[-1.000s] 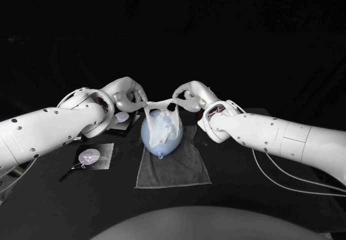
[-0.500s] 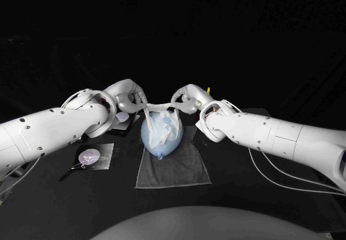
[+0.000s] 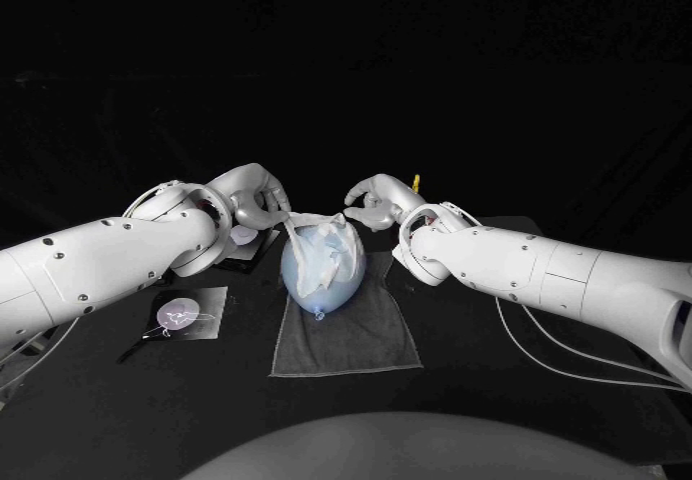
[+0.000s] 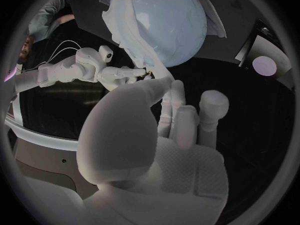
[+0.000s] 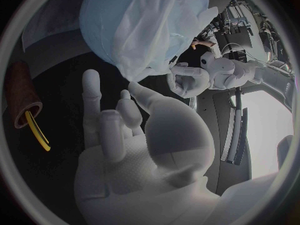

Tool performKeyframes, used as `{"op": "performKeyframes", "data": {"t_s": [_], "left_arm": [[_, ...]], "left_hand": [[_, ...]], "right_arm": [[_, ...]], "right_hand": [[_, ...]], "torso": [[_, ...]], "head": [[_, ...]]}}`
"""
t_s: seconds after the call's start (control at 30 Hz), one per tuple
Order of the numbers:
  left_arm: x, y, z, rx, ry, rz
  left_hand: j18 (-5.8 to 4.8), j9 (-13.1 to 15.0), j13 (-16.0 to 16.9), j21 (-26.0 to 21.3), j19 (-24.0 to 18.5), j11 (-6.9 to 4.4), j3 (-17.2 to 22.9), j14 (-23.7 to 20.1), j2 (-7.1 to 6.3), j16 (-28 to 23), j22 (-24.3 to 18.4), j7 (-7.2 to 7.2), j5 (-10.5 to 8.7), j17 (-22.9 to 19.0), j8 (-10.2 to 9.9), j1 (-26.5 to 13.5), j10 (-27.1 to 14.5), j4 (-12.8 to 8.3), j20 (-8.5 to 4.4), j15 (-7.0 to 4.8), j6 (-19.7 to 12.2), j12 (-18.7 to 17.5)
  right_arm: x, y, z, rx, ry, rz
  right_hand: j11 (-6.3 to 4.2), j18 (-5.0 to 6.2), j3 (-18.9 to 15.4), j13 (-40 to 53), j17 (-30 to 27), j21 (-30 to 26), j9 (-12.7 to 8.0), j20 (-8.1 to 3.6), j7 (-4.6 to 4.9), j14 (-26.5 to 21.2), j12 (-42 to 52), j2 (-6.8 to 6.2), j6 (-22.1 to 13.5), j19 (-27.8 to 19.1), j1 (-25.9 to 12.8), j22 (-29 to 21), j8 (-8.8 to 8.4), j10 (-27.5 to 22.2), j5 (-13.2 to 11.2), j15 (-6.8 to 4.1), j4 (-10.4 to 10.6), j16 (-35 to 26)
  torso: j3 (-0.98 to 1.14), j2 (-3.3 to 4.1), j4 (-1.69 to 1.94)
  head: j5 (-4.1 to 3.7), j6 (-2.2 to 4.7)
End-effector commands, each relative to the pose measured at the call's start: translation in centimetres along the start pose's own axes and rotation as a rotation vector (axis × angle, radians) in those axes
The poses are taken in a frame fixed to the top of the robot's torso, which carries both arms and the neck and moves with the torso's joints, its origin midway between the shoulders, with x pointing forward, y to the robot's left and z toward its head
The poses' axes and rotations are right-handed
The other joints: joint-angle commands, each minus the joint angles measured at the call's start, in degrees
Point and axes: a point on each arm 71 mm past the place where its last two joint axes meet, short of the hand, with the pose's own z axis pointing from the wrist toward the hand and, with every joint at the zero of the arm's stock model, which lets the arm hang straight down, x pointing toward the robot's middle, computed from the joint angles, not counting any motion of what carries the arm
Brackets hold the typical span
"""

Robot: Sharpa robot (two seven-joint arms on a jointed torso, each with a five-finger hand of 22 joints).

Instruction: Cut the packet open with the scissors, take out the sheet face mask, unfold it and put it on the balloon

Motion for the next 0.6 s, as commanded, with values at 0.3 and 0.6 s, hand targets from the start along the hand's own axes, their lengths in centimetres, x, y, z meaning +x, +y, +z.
{"op": "performKeyframes", "data": {"t_s": [0.3, 0.6], "left_arm": [[0.8, 0.4, 0.1, -0.051, 0.036, 0.001], [0.7, 1.1, 0.0, -0.102, 0.035, -0.029]], "left_hand": [[-0.18, 6.0, -0.2, -0.5, -0.5, 0.46, 0.8, 0.5, 0.94, 0.2, -1.0, 0.91, 0.14, 1.1, 0.0, -1.9, -1.8, -0.8, 0.39, 0.52, -2.0, -0.6], [1.09, 2.4, -1.4, -6.4, -6.0, 4.72, -5.7, -3.8, -0.34, -2.2, -9.1, 5.44, 0.13, -6.2, -7.9, -5.4, -8.3, 0.5, 3.12, 4.25, -15.5, -3.1]], "right_arm": [[0.5, 0.0, -0.2, 0.023, 0.061, 0.045], [-0.9, -1.3, -1.1, 0.037, -0.009, 0.114]], "right_hand": [[2.17, 0.77, -4.7, -13.9, -11.4, -4.6, -2.4, 2.46, 2.09, -8.9, -15.3, -2.52, -7.1, -4.5, -1.8, -2.0, -4.77, -19.8, 0.2, 2.35, 3.3, -4.4], [2.29, 1.42, -5.7, -19.6, -18.0, -7.4, -2.4, 3.41, 2.17, -13.7, -17.7, -1.58, -5.1, -5.4, 0.4, -3.9, -2.86, -21.8, 0.2, 2.56, 5.0, -6.9]], "torso": [[0.02, -0.06, -0.04], [0.02, -0.01, 0.0]], "head": [[-0.03, 0.0], [0.18, 0.0]]}}
